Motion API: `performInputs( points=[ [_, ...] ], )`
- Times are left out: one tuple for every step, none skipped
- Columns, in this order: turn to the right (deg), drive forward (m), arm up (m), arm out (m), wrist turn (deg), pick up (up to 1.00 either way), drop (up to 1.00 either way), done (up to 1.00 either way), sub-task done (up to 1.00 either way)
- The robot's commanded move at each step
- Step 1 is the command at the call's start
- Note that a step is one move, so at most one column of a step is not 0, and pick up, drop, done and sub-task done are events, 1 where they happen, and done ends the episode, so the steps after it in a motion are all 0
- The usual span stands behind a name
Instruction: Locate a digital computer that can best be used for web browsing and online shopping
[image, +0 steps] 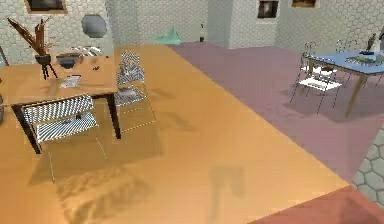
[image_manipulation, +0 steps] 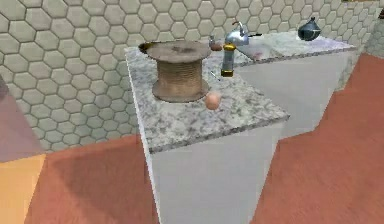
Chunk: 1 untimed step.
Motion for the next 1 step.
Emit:
performInputs(
  points=[
    [12.0, 0.0, 0.0, 0.0, 0.0, 0.0, 0.0, 0.0, 0.0]
  ],
)
